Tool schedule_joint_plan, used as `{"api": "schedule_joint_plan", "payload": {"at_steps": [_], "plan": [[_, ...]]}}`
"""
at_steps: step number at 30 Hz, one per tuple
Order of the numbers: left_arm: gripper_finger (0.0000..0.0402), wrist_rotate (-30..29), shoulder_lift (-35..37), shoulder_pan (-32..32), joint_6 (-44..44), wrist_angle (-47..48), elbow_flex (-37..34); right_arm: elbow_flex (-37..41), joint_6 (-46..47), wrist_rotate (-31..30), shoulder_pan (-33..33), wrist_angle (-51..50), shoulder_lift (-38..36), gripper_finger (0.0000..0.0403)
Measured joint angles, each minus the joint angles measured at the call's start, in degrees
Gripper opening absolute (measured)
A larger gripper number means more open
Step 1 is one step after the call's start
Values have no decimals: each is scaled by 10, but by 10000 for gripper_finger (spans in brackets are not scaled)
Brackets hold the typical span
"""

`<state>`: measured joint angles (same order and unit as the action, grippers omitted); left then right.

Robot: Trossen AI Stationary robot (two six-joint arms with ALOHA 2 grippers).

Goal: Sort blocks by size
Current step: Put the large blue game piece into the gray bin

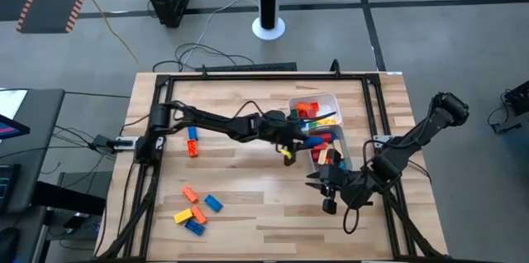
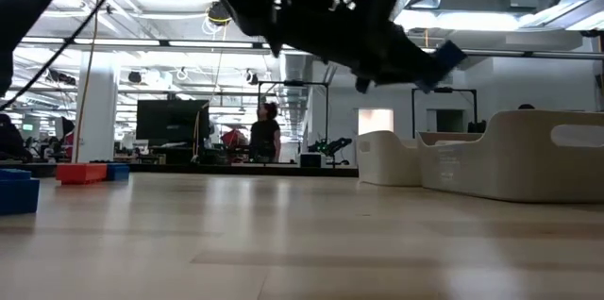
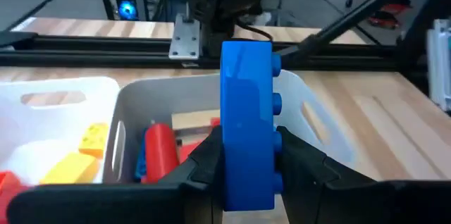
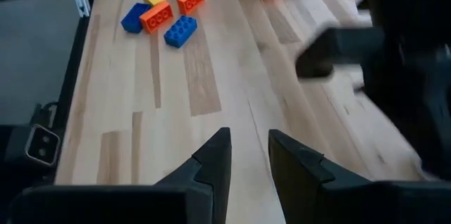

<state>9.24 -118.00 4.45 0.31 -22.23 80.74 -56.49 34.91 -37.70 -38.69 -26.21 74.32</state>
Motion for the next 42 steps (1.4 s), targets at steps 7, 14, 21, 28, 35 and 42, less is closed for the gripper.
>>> {"api": "schedule_joint_plan", "payload": {"at_steps": [7,14,21,28,35,42], "plan": [[97,-6,-91,0,5,55,111,-4,-18,-13,-2,2,0,123],[169,-12,-84,3,-23,164,156,-4,-20,-14,-11,-1,0,123],[207,-23,-27,7,-47,313,160,-4,-8,-13,-12,-7,0,123],[171,-52,56,-4,-27,420,78,-4,41,-8,-32,-52,0,123],[129,-114,218,-56,27,423,-99,-4,57,-8,-40,-66,0,123],[124,-114,374,-175,124,507,-216,9,37,-85,-14,-18,34,123]]}}
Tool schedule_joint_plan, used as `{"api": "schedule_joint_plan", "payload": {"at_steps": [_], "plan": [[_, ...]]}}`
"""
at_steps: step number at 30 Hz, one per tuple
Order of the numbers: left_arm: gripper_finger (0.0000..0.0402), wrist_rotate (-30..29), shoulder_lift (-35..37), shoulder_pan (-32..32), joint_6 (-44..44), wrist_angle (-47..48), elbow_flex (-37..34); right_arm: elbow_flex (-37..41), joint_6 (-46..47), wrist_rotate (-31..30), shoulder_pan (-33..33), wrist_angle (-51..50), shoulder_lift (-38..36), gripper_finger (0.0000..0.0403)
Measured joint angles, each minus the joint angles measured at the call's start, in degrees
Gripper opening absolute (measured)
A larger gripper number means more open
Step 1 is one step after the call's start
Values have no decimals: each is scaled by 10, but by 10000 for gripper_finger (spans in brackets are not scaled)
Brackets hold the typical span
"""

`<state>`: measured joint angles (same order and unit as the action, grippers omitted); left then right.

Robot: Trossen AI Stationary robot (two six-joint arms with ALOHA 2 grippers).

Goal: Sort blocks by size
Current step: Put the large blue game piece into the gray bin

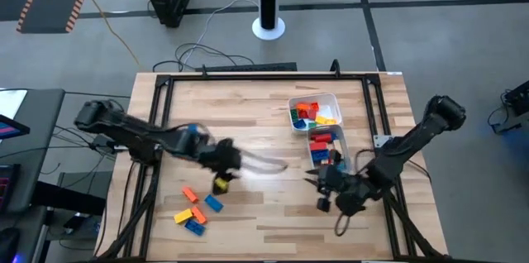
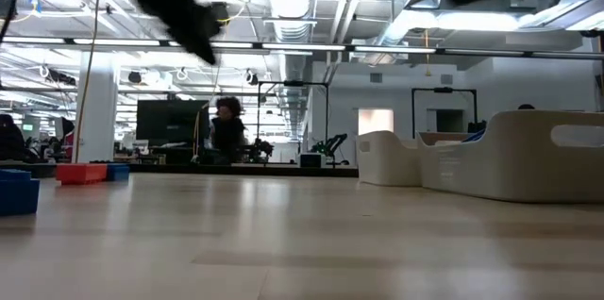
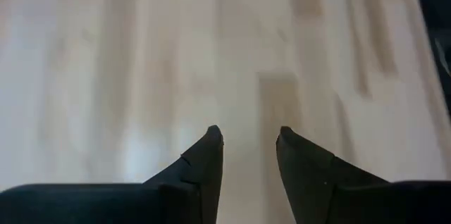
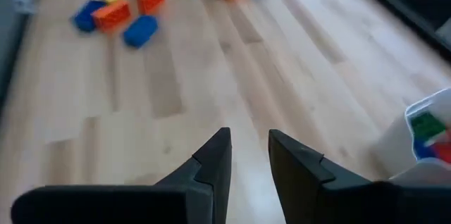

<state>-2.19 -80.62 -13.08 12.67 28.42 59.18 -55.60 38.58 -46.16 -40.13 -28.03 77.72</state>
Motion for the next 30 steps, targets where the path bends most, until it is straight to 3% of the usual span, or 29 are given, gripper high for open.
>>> {"api": "schedule_joint_plan", "payload": {"at_steps": [3,8,14,22,30], "plan": [[124,-17,27,-73,26,29,-17,4,-64,-14,19,88,55,123],[124,-62,15,-193,67,53,-20,4,-159,-18,37,247,145,123],[124,-82,-15,-274,166,77,-20,4,-219,-17,55,353,201,123],[130,-129,-57,-307,222,102,-20,4,-273,-9,62,361,174,124],[218,-131,-111,-283,166,102,-20,4,-302,-2,63,355,156,153]]}}
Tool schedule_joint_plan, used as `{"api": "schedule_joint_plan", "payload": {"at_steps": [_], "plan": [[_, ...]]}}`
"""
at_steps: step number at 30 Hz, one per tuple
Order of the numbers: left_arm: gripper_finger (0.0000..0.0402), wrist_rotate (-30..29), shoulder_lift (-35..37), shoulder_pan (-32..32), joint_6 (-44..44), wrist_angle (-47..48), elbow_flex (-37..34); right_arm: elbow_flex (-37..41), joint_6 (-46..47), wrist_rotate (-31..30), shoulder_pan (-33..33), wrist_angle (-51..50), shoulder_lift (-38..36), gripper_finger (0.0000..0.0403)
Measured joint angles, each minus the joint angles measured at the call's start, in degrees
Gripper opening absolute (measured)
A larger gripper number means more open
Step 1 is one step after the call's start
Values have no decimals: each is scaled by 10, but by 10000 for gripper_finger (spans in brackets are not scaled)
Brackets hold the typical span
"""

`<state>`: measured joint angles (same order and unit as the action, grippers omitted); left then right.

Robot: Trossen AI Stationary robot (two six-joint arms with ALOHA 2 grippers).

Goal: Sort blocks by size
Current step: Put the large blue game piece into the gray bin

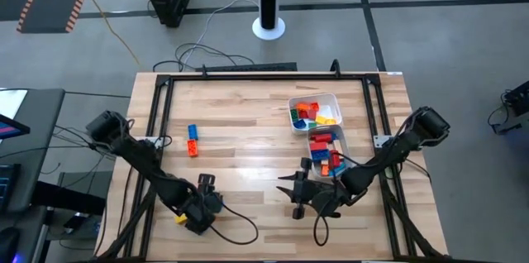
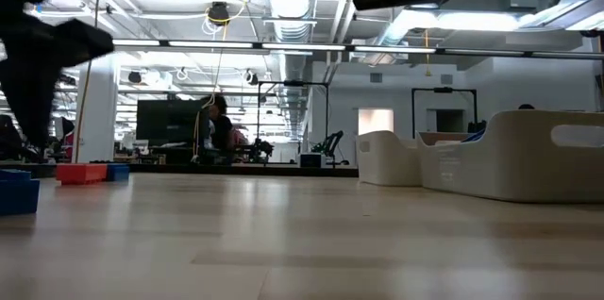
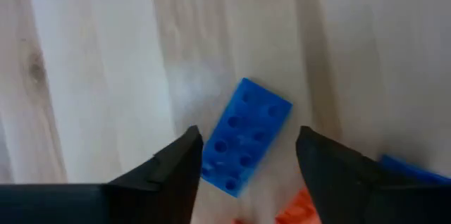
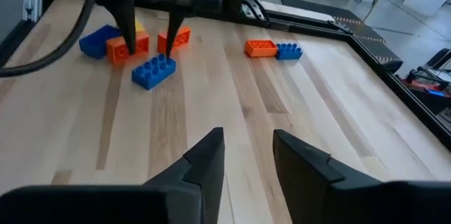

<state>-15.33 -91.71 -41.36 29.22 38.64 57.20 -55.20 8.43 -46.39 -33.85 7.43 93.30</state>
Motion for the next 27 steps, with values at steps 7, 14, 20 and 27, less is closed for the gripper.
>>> {"api": "schedule_joint_plan", "payload": {"at_steps": [7,14,20,27], "plan": [[257,19,-3,17,-40,0,0,0,5,0,7,-16,4,175],[251,29,-3,17,-67,0,-28,0,5,0,-3,-15,4,178],[250,23,-3,17,-67,-8,-56,0,6,0,-6,-14,4,178],[249,16,-3,17,-88,-46,-69,0,7,0,-6,-13,4,178]]}}
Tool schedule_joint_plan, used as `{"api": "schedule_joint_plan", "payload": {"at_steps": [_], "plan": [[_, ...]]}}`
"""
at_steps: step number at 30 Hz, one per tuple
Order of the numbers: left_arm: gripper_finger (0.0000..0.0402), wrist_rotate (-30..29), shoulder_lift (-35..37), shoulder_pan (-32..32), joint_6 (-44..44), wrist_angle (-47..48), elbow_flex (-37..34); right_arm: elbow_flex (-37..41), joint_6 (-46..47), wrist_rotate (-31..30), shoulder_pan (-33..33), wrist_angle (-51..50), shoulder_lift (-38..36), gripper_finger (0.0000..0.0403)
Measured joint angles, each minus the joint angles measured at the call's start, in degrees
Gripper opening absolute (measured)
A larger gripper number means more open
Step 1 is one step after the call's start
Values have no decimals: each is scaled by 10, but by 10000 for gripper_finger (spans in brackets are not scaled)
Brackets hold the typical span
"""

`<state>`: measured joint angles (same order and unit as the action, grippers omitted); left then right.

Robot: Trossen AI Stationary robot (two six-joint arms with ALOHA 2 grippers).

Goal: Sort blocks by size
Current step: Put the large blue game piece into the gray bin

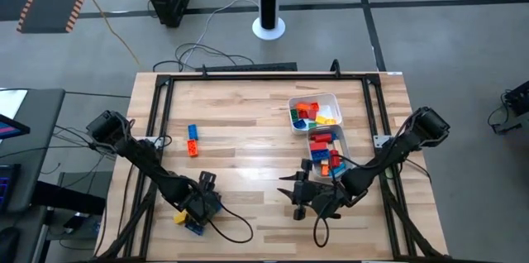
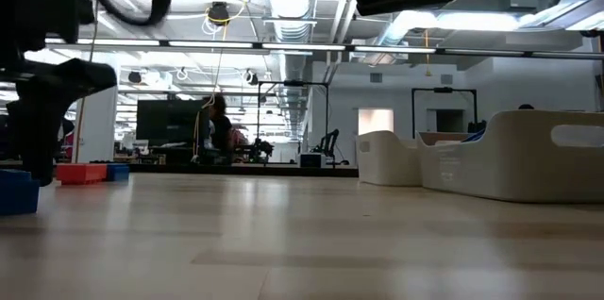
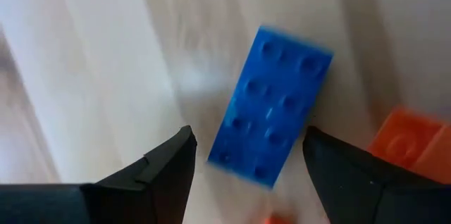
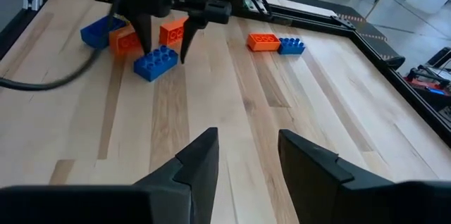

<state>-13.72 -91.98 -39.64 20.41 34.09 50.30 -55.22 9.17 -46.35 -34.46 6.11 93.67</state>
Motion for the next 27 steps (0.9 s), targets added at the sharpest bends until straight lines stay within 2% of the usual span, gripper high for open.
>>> {"api": "schedule_joint_plan", "payload": {"at_steps": [8,17,21,24,27], "plan": [[243,-1,0,4,-20,-20,0,0,0,-1,0,0,0,178],[173,0,-38,14,-29,-22,5,0,-2,-2,0,0,0,178],[137,-1,-44,14,-30,4,21,0,-2,-2,0,-1,0,178],[134,-6,-46,14,-30,41,41,0,-2,-2,-1,-3,0,178],[134,-26,-47,15,-25,88,64,0,12,-3,-11,-49,-22,178]]}}
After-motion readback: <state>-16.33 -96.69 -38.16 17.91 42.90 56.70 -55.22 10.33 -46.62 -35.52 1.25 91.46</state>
